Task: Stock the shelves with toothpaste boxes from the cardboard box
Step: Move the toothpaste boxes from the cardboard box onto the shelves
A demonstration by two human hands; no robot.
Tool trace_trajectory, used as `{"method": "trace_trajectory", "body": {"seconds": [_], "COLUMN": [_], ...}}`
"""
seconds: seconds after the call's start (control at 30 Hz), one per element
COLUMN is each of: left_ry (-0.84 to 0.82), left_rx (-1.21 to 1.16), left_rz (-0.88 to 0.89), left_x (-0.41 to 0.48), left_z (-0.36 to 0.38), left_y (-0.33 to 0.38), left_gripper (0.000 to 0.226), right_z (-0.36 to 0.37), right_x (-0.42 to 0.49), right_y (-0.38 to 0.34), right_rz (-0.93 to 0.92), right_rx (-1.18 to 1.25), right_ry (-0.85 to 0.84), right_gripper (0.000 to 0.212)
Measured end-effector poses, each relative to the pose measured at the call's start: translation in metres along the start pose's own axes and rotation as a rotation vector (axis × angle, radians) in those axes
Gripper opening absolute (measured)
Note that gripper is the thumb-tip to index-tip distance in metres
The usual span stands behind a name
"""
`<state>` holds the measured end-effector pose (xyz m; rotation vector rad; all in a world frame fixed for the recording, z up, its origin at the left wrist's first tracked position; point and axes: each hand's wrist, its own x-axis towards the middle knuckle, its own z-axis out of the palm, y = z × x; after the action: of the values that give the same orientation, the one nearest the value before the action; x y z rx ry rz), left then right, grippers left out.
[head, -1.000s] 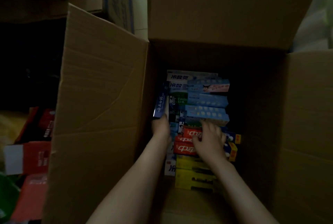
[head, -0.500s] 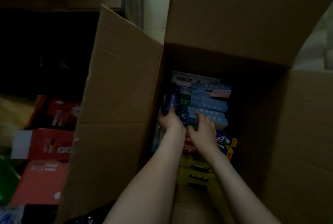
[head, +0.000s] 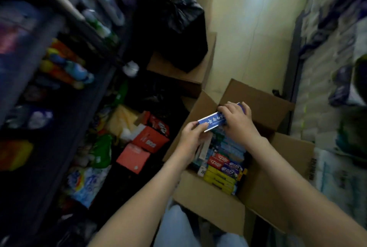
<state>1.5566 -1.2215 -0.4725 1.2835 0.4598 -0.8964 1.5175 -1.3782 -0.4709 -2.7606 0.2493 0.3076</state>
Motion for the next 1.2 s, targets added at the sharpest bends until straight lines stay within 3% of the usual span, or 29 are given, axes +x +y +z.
{"method": "trace_trajectory", "body": {"seconds": [0.07,0.13,0.23,0.33,0.47,0.67,0.8,0.93,1.07,1.2], "left_ry": [-0.023,0.022,0.215,0.364,0.500,0.835,1.025,1.084,1.078,1.098], "left_rx": [0.165,0.551,1.275,1.589,1.560,1.577,1.511,1.502,1.605,1.643], "left_rz": [0.060,0.178,0.421,0.527,0.553,0.651,0.672,0.602,0.496,0.376], "left_x": [-0.038,-0.068,-0.101,-0.141,-0.174,-0.206,-0.206,-0.173,-0.121,-0.078], "left_z": [-0.016,-0.038,-0.075,-0.110,-0.157,-0.257,-0.310,-0.348,-0.377,-0.408], "left_y": [0.033,0.064,0.107,0.150,0.189,0.232,0.256,0.267,0.279,0.281], "left_gripper": [0.019,0.027,0.053,0.055,0.041,0.048,0.056,0.059,0.059,0.056], "right_z": [-0.036,-0.063,-0.086,-0.101,-0.114,-0.122,-0.117,-0.084,-0.044,-0.013], "right_x": [0.003,0.006,0.019,0.035,0.057,0.106,0.144,0.177,0.208,0.238], "right_y": [-0.028,-0.061,-0.121,-0.199,-0.280,-0.389,-0.450,-0.480,-0.487,-0.492], "right_rz": [-0.137,-0.272,-0.496,-0.667,-0.817,-0.994,-0.926,-0.787,-0.686,-0.694], "right_rx": [-0.107,-0.190,-0.301,-0.313,-0.298,-0.137,-0.066,-0.028,0.000,0.067], "right_ry": [-0.016,-0.030,0.034,0.081,0.176,0.228,0.276,0.236,0.130,-0.083], "right_gripper": [0.049,0.046,0.045,0.050,0.048,0.057,0.062,0.067,0.068,0.071]}}
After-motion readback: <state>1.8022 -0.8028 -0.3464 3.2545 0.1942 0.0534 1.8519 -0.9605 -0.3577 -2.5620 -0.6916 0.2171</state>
